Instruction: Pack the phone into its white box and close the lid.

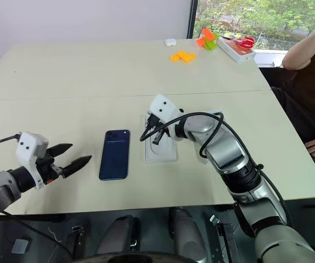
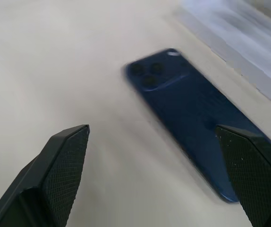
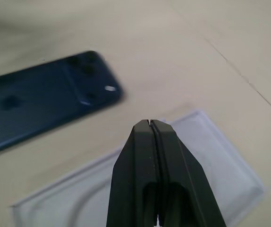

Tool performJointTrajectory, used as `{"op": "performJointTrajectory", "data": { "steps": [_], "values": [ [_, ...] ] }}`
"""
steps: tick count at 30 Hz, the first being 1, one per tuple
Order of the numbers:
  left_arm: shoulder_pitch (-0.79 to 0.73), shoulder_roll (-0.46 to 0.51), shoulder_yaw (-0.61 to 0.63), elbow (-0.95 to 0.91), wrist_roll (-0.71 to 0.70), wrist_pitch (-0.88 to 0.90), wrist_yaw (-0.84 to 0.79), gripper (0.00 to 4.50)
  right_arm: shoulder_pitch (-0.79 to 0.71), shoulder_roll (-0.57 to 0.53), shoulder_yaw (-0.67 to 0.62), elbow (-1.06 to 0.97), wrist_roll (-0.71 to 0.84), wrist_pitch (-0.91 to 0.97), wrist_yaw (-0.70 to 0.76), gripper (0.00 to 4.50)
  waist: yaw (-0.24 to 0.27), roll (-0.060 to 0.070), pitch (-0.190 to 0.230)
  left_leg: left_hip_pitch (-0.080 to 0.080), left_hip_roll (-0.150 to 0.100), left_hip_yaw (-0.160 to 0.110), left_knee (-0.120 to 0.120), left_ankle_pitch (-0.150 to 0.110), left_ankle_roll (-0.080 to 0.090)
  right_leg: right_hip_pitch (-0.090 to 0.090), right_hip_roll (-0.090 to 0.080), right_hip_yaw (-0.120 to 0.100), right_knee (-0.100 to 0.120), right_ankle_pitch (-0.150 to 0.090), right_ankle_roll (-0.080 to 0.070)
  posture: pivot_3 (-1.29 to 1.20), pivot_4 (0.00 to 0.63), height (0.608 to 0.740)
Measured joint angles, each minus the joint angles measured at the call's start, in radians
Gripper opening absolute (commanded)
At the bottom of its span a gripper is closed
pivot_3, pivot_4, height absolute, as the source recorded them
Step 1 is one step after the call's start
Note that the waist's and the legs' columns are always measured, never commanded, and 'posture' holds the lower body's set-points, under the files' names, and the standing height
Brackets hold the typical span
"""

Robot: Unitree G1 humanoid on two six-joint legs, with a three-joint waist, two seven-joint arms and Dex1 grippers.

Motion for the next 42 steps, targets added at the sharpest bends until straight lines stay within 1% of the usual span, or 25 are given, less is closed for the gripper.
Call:
{"op": "performJointTrajectory", "data": {
  "steps": [3,6,7,8,12,18,24,34,42],
  "values": [
    [-0.017,0.000,0.027,0.007,-0.057,0.084,0.035,4.50,-0.006,0.054,0.054,-0.018,-0.001,0.058,-0.022,0.04,-0.001,0.000,0.000,0.002,0.000,0.000,0.001,0.000,0.000,0.000,0.000,0.001,0.005,-0.001,-0.001,0.00,0.150,0.740],
    [-0.028,0.055,0.030,0.018,-0.103,0.217,0.065,4.50,-0.026,0.057,0.172,-0.037,-0.034,0.092,-0.030,0.04,-0.005,0.000,0.000,0.004,0.000,0.000,0.001,0.000,0.000,0.000,0.000,0.000,0.008,-0.003,-0.001,0.00,0.150,0.740],
    [-0.032,0.067,0.030,0.023,-0.114,0.253,0.071,4.50,-0.030,0.056,0.193,-0.038,-0.042,0.098,-0.031,0.04,-0.006,0.000,0.000,0.004,-0.001,0.000,0.001,0.000,0.000,0.000,0.000,0.000,0.008,-0.004,-0.002,0.00,0.150,0.740],
    [-0.057,0.075,0.030,0.048,-0.158,0.320,0.079,4.50,-0.038,0.050,0.221,-0.036,-0.060,0.107,-0.036,0.04,-0.006,0.000,0.000,0.004,-0.001,-0.001,0.001,0.000,0.000,0.000,0.000,0.000,0.008,-0.004,-0.003,0.00,0.150,0.740],
    [-0.126,0.069,0.030,0.093,-0.277,0.461,0.101,4.50,-0.071,0.040,0.279,-0.013,-0.099,0.128,-0.041,0.04,-0.016,-0.001,-0.001,0.004,-0.001,-0.001,0.001,0.001,-0.001,0.000,-0.001,0.000,0.008,-0.002,-0.002,0.00,0.150,0.740],
    [-0.194,0.027,0.029,0.122,-0.399,0.576,0.179,4.50,-0.103,0.006,0.337,0.013,-0.125,0.158,-0.011,0.04,-0.021,-0.002,-0.001,0.004,-0.002,-0.002,0.001,0.001,-0.001,0.000,-0.001,0.001,0.008,-0.001,-0.002,0.00,0.150,0.740],
    [-0.251,-0.012,0.029,0.160,-0.458,0.629,0.274,4.50,-0.131,0.007,0.381,0.039,-0.141,0.137,0.035,0.04,-0.020,-0.002,-0.001,0.009,-0.002,-0.002,0.000,0.001,-0.001,0.004,-0.001,0.001,0.008,-0.001,-0.002,0.00,0.150,0.740],
    [-0.264,-0.036,0.013,0.164,-0.528,0.630,0.367,4.50,-0.200,0.045,0.491,0.170,-0.237,0.011,0.087,0.04,-0.019,-0.002,-0.001,0.013,-0.003,-0.002,-0.001,0.001,-0.001,0.008,-0.002,0.002,0.008,-0.003,-0.005,0.00,0.150,0.740],
    [-0.253,-0.040,-0.011,0.164,-0.597,0.598,0.431,4.50,-0.223,0.117,0.490,0.290,-0.294,-0.093,0.127,0.04,-0.019,-0.002,-0.002,0.015,-0.003,-0.002,-0.001,0.001,-0.001,0.010,-0.002,0.002,0.008,-0.004,-0.006,0.00,0.150,0.740]
  ]
}}
